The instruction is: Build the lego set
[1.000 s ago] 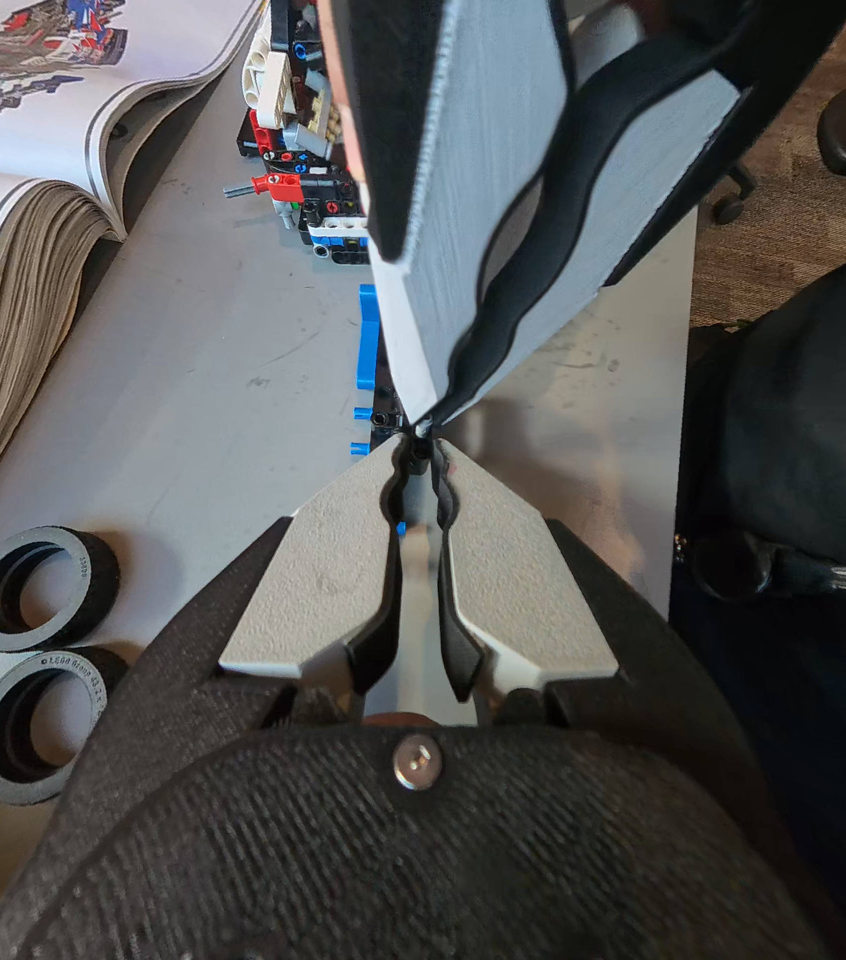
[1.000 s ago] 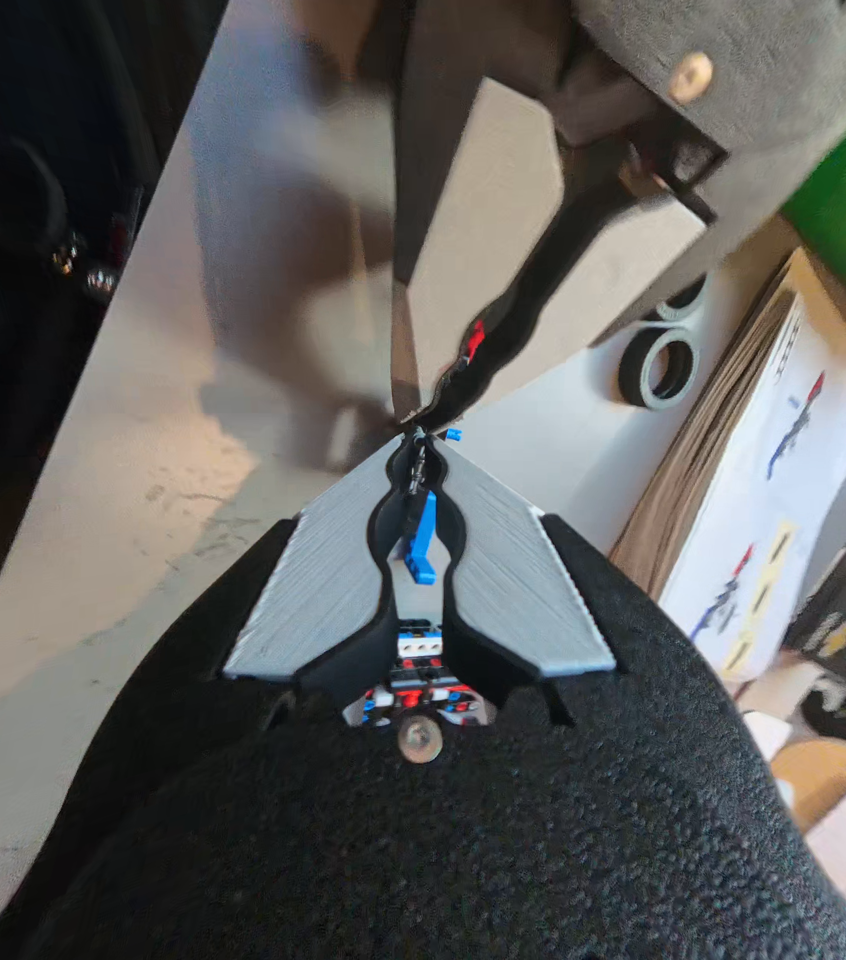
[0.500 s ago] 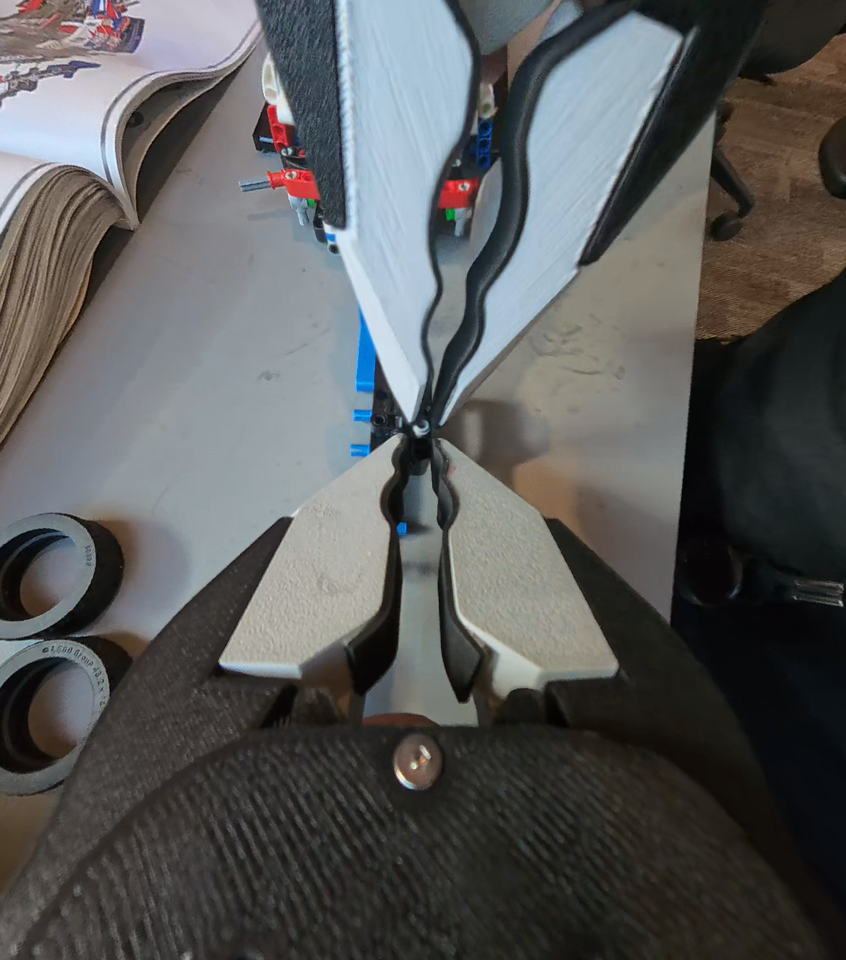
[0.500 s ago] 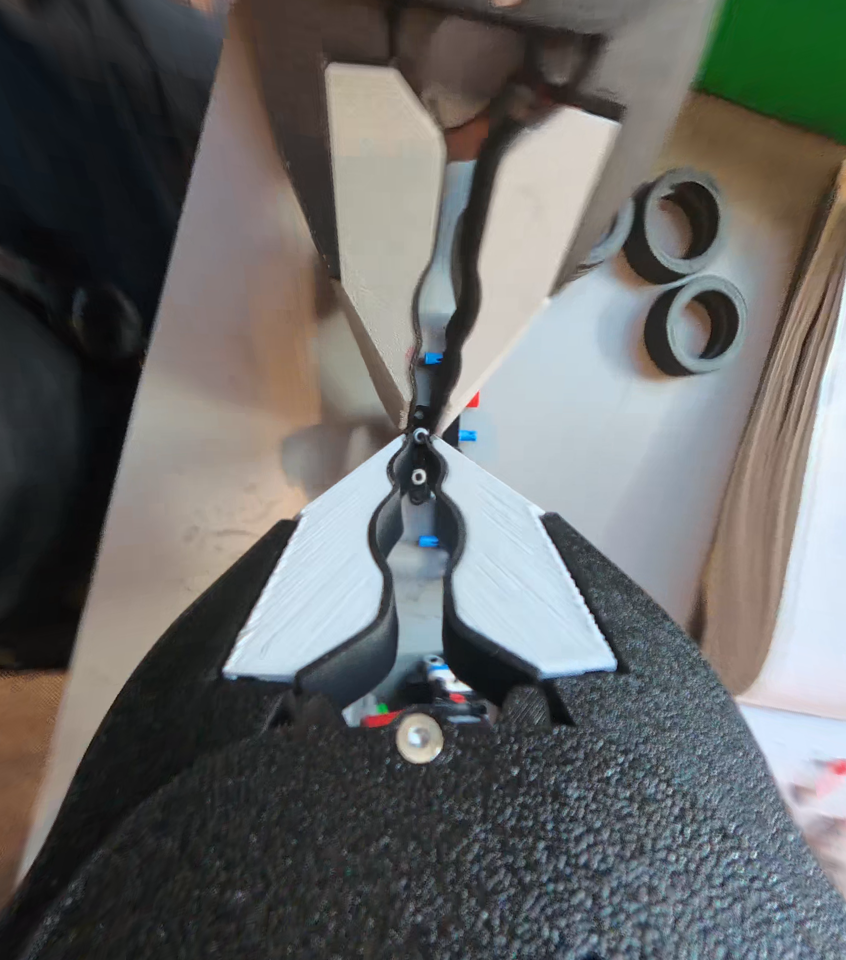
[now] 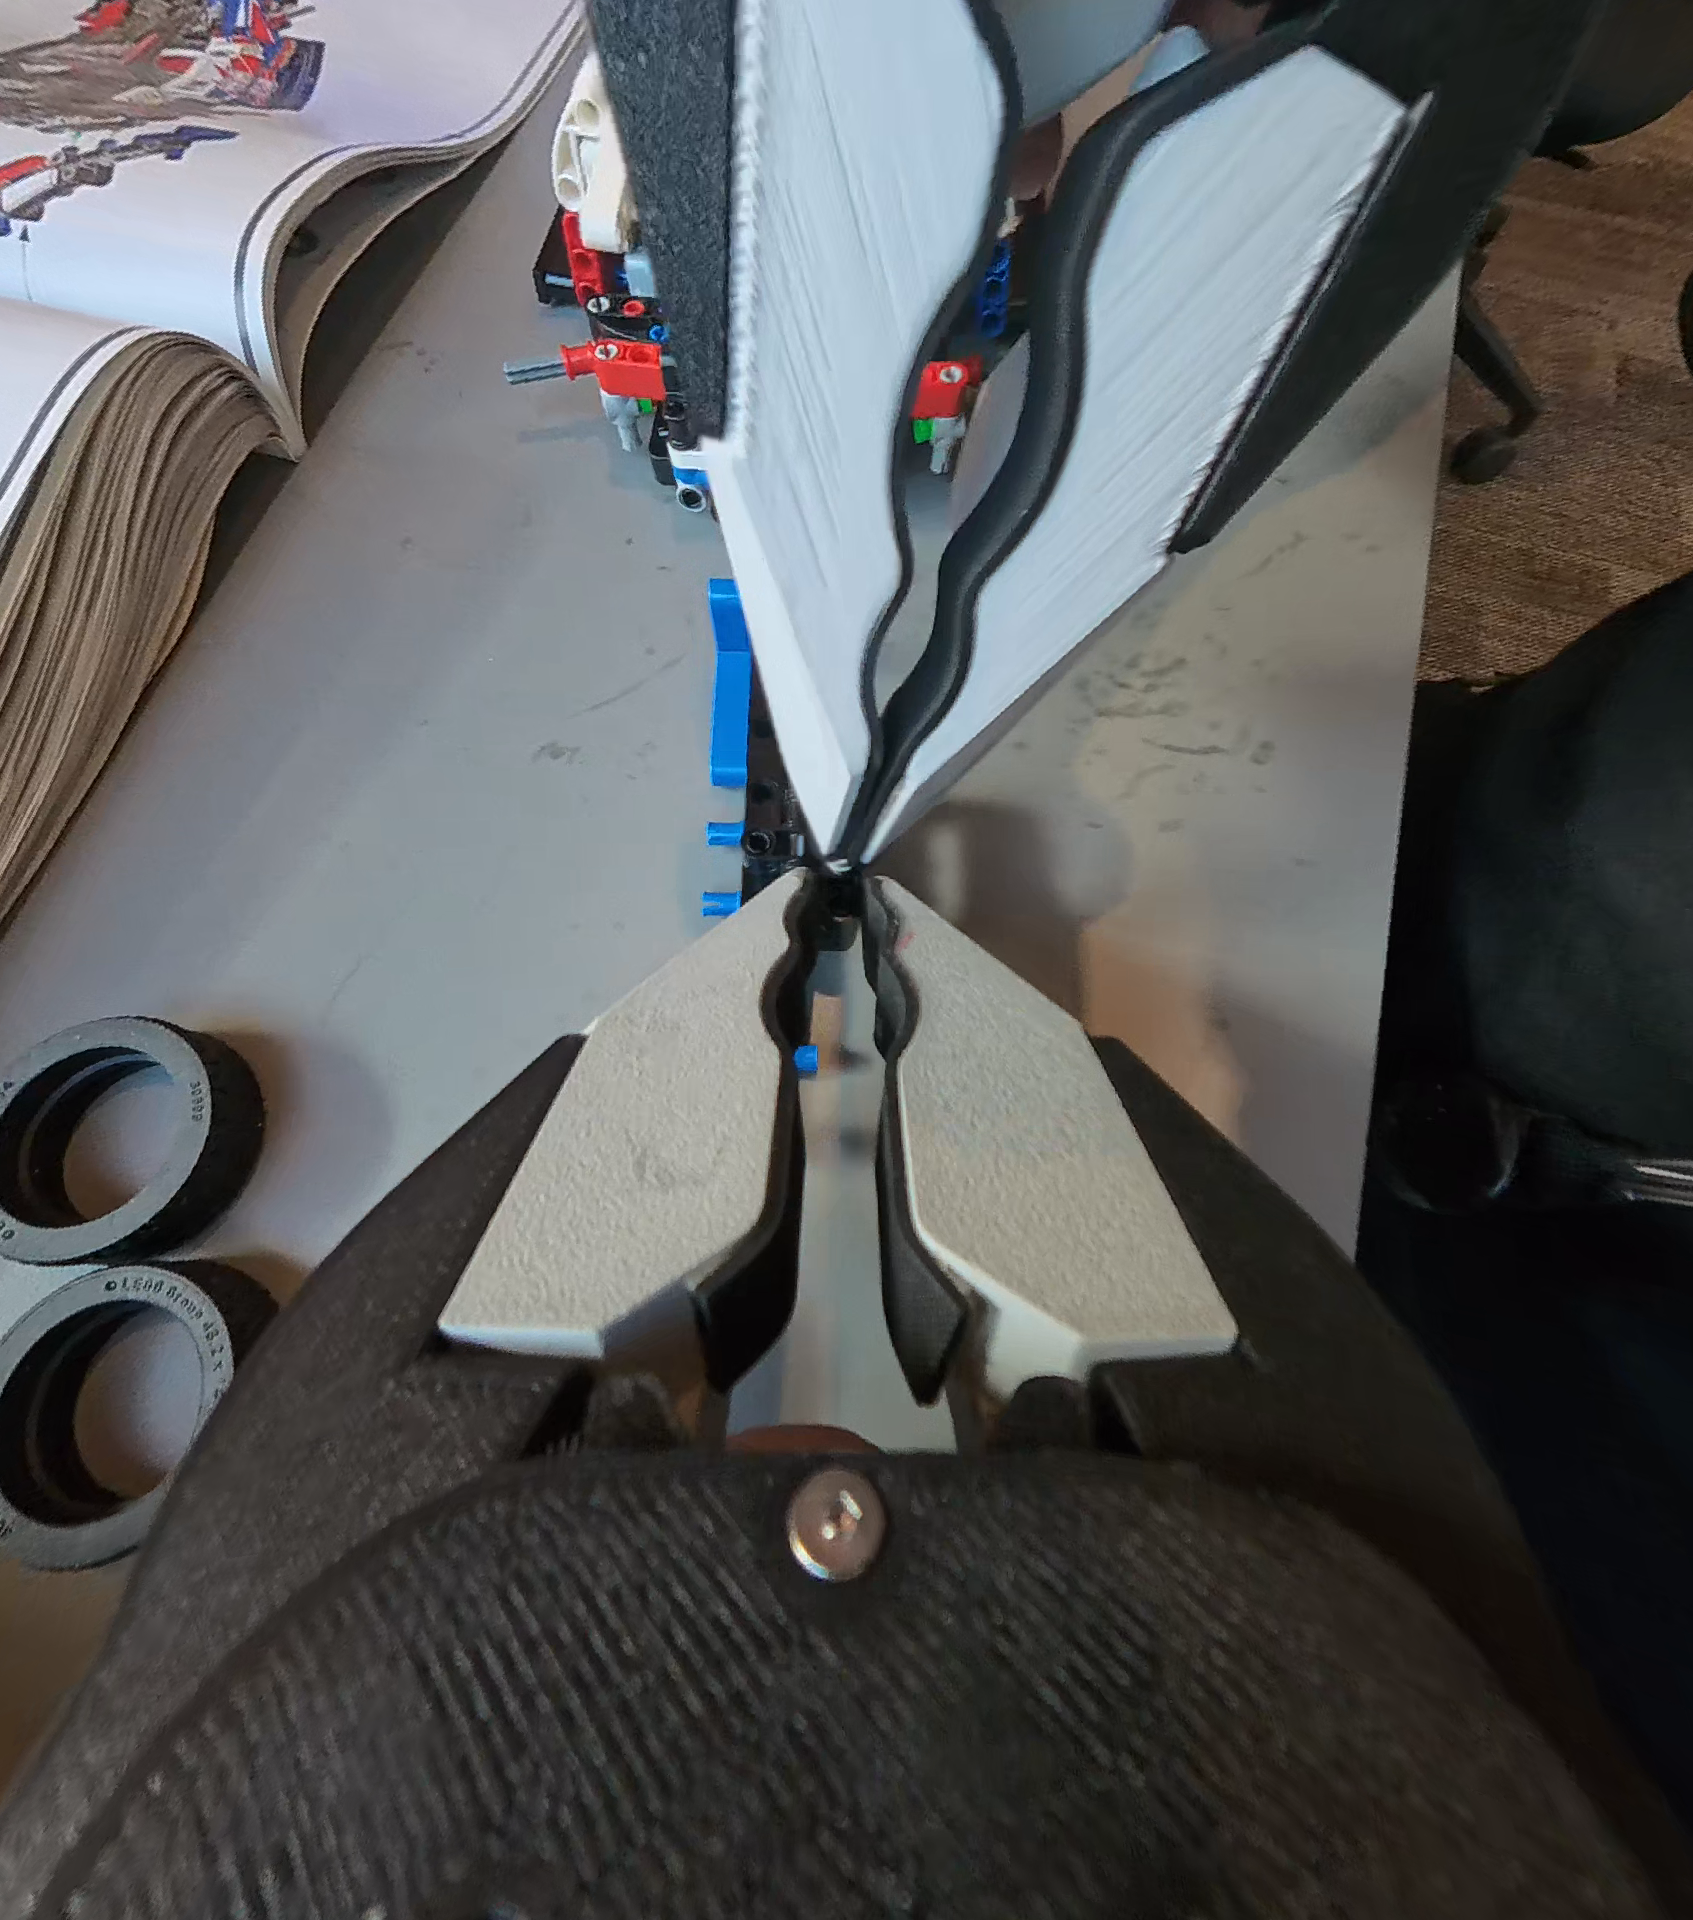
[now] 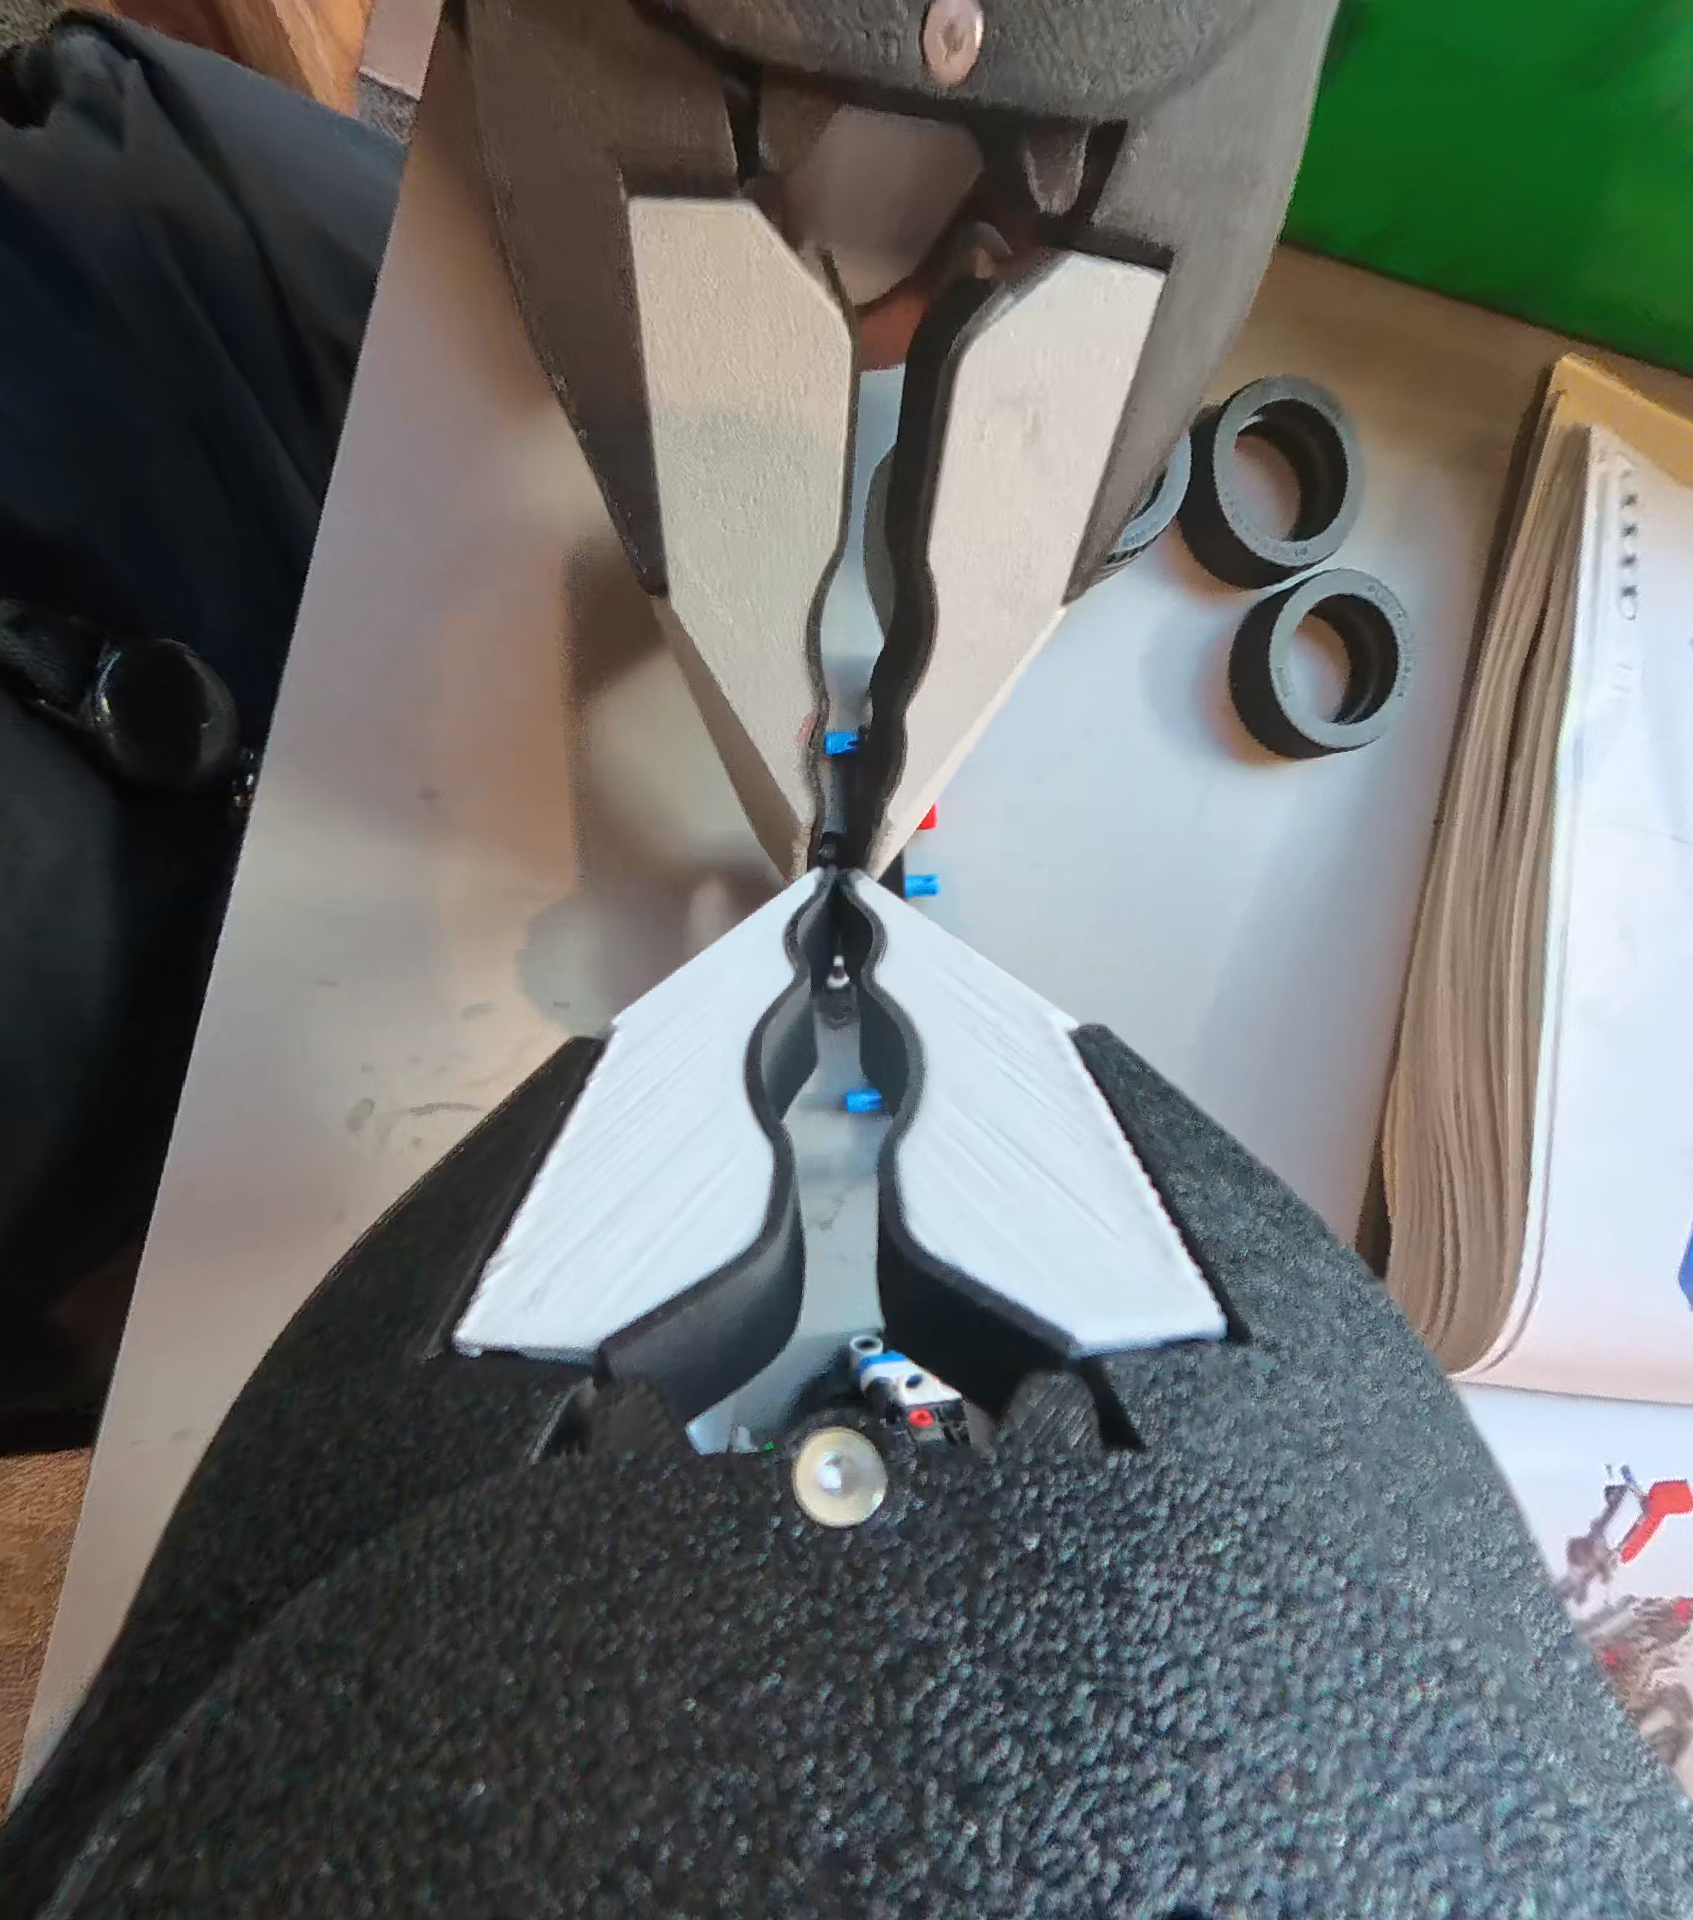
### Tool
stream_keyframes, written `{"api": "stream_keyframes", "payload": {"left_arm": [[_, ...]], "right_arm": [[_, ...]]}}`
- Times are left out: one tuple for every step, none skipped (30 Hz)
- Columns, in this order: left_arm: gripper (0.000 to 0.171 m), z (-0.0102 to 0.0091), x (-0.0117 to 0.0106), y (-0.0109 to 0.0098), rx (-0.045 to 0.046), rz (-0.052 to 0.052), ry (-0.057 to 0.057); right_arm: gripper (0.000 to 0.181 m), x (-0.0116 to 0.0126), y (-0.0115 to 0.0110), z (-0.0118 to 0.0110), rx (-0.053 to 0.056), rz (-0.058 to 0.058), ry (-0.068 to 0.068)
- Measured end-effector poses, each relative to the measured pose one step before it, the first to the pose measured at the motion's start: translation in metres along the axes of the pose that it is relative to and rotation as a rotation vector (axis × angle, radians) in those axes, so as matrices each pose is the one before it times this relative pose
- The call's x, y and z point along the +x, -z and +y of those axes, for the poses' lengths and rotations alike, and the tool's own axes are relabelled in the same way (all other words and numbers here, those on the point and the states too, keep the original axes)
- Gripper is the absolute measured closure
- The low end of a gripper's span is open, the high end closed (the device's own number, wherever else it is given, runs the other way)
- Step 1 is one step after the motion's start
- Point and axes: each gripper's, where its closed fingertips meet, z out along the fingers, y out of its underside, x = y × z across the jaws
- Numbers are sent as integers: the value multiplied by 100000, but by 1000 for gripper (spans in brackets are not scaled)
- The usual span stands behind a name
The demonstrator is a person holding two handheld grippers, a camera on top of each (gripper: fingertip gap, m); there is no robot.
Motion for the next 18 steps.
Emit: {"api": "stream_keyframes", "payload": {"left_arm": [[167,-15,62,-23,-21,32,-313],[167,-9,80,-17,-33,114,-324],[167,24,43,-55,-322,-27,-300],[167,-3,13,6,-63,4,-128],[167,-47,-1,-11,297,206,285],[167,-12,-24,13,99,153,478],[167,-2,-28,12,101,248,537],[167,-14,-41,9,86,-36,301],[167,1,-12,1,-2,-156,-60],[167,-2,3,-8,-35,-110,-158],[167,2,-2,1,-11,-65,-106],[167,11,-2,-5,-20,-19,12],[167,50,-79,-36,-470,-547,17],[167,-40,6,17,335,19,-32],[167,-8,6,13,57,119,57],[167,-9,4,-8,37,-29,5],[167,-5,-10,-6,9,-96,-62],[167,0,2,0,2,5,20]], "right_arm": [[181,68,111,-253,1772,633,301],[181,86,-86,175,-222,-32,-447],[181,-175,-322,409,-1186,-1733,-590],[181,-96,-30,44,171,-551,-217],[181,116,120,56,-1663,1472,1844],[181,158,191,-86,-686,1803,1482],[181,144,348,-533,3415,588,-1118],[181,62,387,-603,4441,-1232,-3053],[181,40,275,-344,2926,-1086,-2228],[181,59,9,49,431,227,-388],[181,-88,-326,511,-2300,312,957],[181,-277,-604,843,-4162,-150,1736],[181,-163,-289,166,-5,723,1193],[181,143,124,55,-489,1189,325],[181,225,253,-10,-755,774,-1090],[181,219,378,-496,3185,826,-1134],[181,135,283,-412,3056,116,-1453],[181,-50,-38,133,-131,-1016,-1381]]}}
